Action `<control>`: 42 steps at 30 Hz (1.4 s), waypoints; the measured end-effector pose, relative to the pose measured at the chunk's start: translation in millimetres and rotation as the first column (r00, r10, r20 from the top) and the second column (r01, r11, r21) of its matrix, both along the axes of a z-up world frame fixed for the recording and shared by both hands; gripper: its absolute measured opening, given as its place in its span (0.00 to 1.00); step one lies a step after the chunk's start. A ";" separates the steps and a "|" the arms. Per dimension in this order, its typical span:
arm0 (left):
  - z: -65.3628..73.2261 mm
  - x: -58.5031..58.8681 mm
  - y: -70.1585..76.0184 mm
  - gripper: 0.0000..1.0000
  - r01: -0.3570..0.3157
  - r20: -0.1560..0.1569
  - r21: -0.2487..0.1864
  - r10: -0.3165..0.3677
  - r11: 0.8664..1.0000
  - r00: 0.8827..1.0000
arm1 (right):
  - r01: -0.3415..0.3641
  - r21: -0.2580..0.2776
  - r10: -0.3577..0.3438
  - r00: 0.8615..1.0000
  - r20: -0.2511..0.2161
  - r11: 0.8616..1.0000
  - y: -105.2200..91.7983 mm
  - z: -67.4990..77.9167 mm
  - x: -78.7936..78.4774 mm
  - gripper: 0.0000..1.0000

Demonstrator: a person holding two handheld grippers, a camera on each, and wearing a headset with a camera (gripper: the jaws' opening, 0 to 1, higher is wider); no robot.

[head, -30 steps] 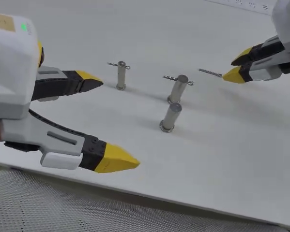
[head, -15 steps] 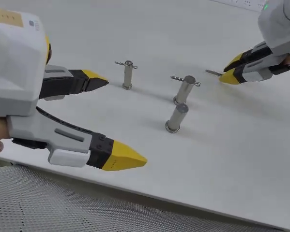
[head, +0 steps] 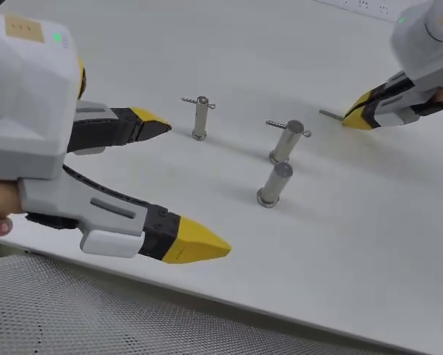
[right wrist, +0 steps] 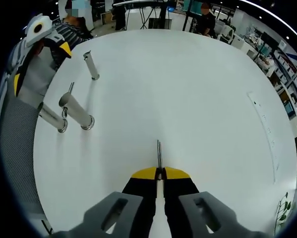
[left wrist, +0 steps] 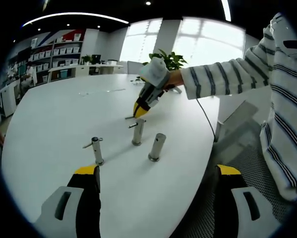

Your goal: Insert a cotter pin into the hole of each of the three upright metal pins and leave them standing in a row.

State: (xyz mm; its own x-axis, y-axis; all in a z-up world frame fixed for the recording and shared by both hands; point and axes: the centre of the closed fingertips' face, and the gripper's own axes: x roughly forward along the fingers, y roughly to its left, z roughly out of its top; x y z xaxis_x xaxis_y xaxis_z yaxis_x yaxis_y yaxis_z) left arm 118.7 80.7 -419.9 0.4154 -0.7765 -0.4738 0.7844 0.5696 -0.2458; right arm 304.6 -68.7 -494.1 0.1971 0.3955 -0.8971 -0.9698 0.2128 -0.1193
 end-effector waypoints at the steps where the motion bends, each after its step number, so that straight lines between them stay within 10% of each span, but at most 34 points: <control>1: -0.2 0.0 0.0 0.94 0.001 0.000 0.001 -0.001 1.000 1.000 | -0.004 -0.004 0.004 1.000 0.000 1.000 0.3 0.1 -0.3 0.00; 20: -2.9 -1.4 1.0 0.91 0.009 -0.005 0.030 -0.009 1.000 1.000 | 0.029 0.019 -0.029 0.999 -0.028 0.999 3.7 2.4 -4.1 0.00; 42: 0.1 3.2 -0.4 0.89 0.011 -0.014 0.039 -0.010 0.999 1.000 | -0.032 0.085 0.023 0.994 0.108 0.996 4.7 45.5 -12.1 0.00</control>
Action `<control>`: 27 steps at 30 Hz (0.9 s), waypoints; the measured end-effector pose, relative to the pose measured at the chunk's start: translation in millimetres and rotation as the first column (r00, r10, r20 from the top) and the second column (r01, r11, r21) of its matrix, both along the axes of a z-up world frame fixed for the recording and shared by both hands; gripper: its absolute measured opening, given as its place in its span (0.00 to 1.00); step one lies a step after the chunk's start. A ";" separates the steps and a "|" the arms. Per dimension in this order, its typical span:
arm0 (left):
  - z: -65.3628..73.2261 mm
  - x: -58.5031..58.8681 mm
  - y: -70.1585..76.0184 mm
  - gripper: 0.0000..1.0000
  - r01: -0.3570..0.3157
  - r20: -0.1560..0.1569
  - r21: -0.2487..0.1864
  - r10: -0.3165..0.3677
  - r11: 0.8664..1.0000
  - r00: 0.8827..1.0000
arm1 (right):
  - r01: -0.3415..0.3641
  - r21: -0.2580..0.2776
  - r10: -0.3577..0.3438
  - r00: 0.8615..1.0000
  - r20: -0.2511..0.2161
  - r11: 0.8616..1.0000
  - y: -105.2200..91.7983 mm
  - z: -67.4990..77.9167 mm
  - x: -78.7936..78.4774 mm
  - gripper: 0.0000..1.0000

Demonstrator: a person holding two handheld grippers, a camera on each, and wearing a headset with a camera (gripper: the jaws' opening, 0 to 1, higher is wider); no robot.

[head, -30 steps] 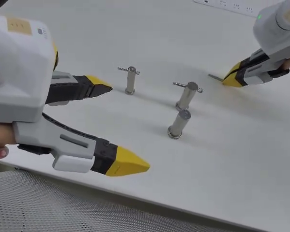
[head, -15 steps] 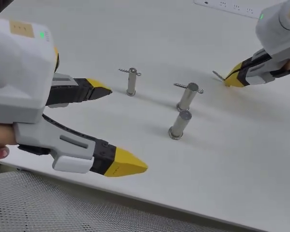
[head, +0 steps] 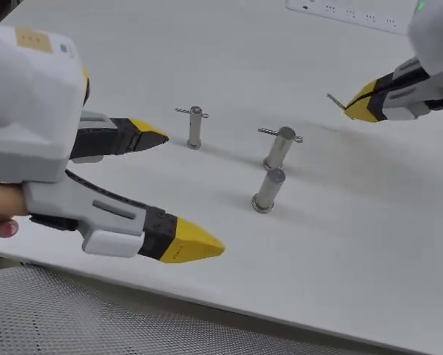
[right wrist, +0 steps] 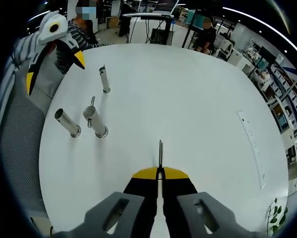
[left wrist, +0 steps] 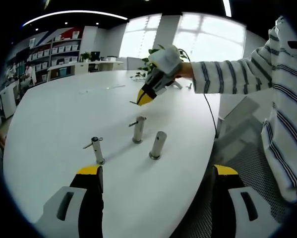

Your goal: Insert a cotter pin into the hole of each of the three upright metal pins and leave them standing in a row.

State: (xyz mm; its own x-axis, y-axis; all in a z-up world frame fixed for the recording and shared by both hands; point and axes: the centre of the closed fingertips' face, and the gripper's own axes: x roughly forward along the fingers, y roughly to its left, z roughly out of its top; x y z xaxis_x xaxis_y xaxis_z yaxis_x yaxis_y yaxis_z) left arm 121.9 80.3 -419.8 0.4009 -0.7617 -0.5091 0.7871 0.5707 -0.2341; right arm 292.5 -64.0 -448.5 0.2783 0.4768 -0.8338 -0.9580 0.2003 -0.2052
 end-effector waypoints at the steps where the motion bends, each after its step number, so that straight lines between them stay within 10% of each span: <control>1: 1.2 0.9 -1.2 0.89 -0.001 0.001 -0.004 0.001 1.000 1.000 | -0.004 0.007 0.004 1.000 0.011 1.000 0.3 3.7 -1.1 0.00; 27: 16.5 35.9 -26.1 0.73 -0.074 -0.053 -0.130 0.067 0.989 0.996 | -0.140 0.098 0.119 0.974 0.192 0.985 30.9 51.3 -47.6 0.00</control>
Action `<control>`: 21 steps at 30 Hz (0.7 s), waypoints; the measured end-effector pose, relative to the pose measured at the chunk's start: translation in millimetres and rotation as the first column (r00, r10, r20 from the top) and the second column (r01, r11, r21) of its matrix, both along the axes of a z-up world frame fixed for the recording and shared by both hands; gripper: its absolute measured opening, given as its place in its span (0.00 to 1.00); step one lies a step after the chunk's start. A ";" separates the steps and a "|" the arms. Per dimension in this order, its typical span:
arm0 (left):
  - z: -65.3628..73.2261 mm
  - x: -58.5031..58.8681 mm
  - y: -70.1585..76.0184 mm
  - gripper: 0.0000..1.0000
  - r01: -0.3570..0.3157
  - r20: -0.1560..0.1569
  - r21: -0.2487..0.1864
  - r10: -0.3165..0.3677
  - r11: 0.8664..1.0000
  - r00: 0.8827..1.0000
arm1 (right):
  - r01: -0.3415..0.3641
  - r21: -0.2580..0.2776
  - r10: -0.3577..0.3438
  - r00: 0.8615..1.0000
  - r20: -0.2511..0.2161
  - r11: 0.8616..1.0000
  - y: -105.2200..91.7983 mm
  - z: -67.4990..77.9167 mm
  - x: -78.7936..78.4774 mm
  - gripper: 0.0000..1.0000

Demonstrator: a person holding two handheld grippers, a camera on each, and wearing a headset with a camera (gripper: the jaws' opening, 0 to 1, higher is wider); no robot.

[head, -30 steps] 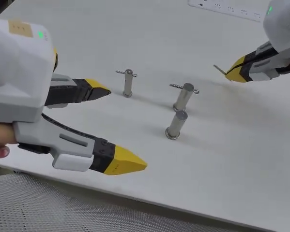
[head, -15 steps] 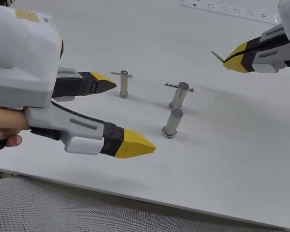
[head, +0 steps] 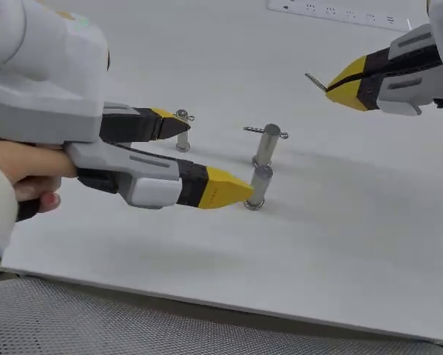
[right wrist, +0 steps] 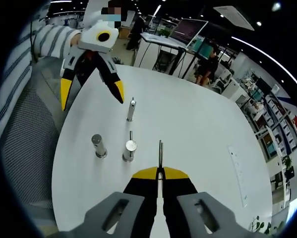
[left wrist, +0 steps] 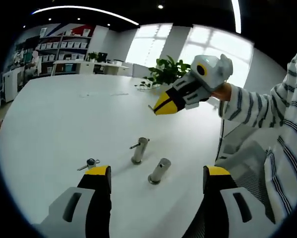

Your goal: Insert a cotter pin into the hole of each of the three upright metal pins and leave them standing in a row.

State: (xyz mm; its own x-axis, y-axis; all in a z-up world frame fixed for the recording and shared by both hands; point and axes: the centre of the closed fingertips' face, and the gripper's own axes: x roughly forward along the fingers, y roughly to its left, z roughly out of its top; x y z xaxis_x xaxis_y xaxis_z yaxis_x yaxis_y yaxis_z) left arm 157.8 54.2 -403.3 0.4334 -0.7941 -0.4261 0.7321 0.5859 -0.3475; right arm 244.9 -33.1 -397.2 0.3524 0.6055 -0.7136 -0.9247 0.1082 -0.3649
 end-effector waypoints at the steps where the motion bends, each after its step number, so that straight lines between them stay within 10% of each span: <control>1: 0.8 1.0 -0.8 0.72 -0.001 -0.003 -0.006 0.001 1.000 1.000 | -0.006 -0.002 0.006 1.000 0.003 1.000 0.9 -0.3 -1.9 0.00; 21: 21.5 24.4 -35.5 0.41 0.009 -0.058 -0.142 -0.018 0.990 0.998 | -0.121 -0.016 0.122 0.991 0.061 0.992 26.5 6.6 -53.3 0.00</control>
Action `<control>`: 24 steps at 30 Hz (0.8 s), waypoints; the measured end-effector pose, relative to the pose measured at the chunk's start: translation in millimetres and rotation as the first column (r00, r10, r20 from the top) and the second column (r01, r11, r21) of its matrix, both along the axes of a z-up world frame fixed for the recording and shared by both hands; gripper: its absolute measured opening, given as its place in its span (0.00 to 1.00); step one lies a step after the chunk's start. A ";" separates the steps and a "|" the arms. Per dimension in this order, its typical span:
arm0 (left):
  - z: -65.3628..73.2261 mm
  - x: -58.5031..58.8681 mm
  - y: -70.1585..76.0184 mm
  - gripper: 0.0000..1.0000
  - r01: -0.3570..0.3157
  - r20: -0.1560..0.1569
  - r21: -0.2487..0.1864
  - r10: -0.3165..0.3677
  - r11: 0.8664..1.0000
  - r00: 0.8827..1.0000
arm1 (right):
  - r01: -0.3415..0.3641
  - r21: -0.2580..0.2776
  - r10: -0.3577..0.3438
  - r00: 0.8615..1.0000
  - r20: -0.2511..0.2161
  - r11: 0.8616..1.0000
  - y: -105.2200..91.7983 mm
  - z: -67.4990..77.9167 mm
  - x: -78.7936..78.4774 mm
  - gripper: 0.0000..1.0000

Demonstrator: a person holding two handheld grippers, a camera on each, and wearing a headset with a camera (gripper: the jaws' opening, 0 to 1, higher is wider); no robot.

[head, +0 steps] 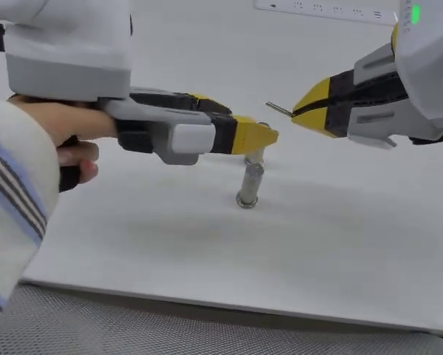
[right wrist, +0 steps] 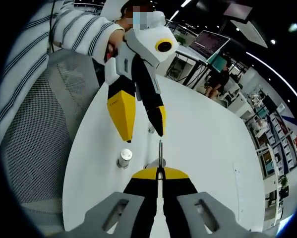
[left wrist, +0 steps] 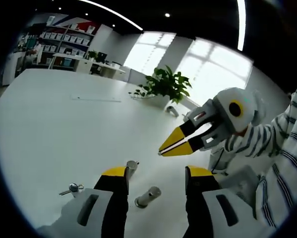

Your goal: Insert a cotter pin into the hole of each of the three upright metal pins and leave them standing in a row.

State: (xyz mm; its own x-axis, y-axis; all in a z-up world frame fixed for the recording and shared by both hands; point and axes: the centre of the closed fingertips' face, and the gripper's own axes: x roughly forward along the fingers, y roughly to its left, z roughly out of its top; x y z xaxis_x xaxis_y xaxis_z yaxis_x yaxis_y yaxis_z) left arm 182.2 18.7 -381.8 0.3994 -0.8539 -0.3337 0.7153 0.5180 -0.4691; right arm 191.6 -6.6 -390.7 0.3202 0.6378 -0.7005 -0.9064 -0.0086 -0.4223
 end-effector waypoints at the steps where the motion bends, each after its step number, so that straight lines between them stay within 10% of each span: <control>1: -0.2 -0.3 -1.6 0.39 0.005 -0.004 -0.001 -0.005 1.000 1.000 | -0.005 0.002 0.005 1.000 0.000 1.000 1.5 0.4 -1.8 0.00; 10: 4.1 -4.5 -12.1 0.18 0.008 -0.074 -0.072 -0.014 0.997 0.997 | -0.032 0.009 0.032 0.999 -0.001 0.999 10.2 1.0 -11.4 0.00; 24: 5.9 -6.2 -13.4 0.01 -0.011 -0.099 -0.094 0.002 0.995 0.995 | -0.035 0.028 0.035 0.999 0.009 0.999 20.2 5.8 -13.0 0.00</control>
State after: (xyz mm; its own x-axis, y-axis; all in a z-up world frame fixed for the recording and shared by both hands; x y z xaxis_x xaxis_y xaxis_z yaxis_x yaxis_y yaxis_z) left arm 176.0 5.2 -375.8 0.3743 -0.8810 -0.2894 0.6601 0.4723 -0.5841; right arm 178.6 13.6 -384.9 0.3030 0.6680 -0.6797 -0.9022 -0.0287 -0.4304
